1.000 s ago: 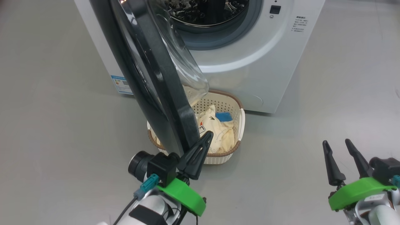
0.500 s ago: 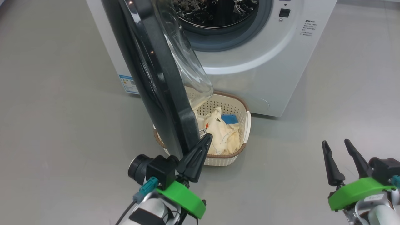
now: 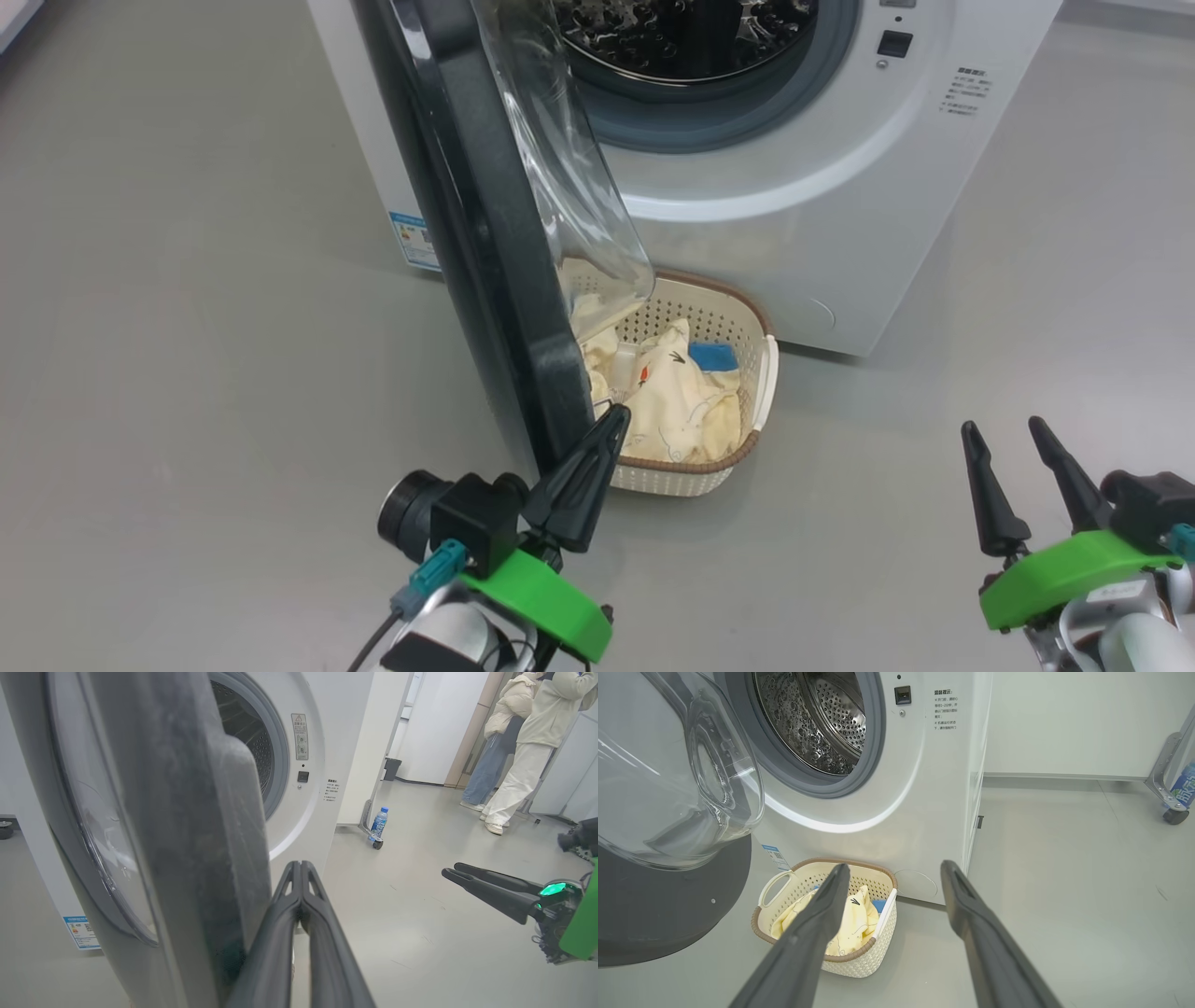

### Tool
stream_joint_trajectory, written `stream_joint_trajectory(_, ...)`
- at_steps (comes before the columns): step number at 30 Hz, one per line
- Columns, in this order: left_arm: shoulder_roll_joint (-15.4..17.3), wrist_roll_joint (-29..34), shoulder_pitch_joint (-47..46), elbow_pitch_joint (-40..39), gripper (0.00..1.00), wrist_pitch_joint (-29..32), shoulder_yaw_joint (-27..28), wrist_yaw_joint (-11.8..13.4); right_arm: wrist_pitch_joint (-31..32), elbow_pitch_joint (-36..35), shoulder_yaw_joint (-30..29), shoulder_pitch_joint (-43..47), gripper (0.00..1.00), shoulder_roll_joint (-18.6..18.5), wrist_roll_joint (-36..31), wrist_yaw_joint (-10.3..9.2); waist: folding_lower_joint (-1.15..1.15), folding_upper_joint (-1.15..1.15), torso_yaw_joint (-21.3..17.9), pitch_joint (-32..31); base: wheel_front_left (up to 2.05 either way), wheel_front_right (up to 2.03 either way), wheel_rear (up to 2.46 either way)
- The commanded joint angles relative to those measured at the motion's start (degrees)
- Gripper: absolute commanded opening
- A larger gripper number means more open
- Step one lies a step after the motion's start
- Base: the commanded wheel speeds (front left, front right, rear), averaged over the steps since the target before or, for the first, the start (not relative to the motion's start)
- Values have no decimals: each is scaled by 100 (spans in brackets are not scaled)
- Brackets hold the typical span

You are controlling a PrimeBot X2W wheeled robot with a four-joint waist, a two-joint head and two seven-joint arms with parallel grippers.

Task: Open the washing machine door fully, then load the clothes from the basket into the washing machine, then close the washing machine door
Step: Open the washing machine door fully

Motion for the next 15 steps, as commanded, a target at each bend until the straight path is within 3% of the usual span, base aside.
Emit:
stream_joint_trajectory(1, 154, 48, -156, -141, 0, -38, 361, 96, -78, -125, 109, -242, 100, -104, 17, -2, 0, 0, 27, 2, 0, 0, 0)
stream_joint_trajectory(15, 240, 46, -69, -248, 0, -38, 444, 281, -78, -93, 138, -309, 100, -175, 22, -2, 0, 0, 256, 26, 0, 0, 0)
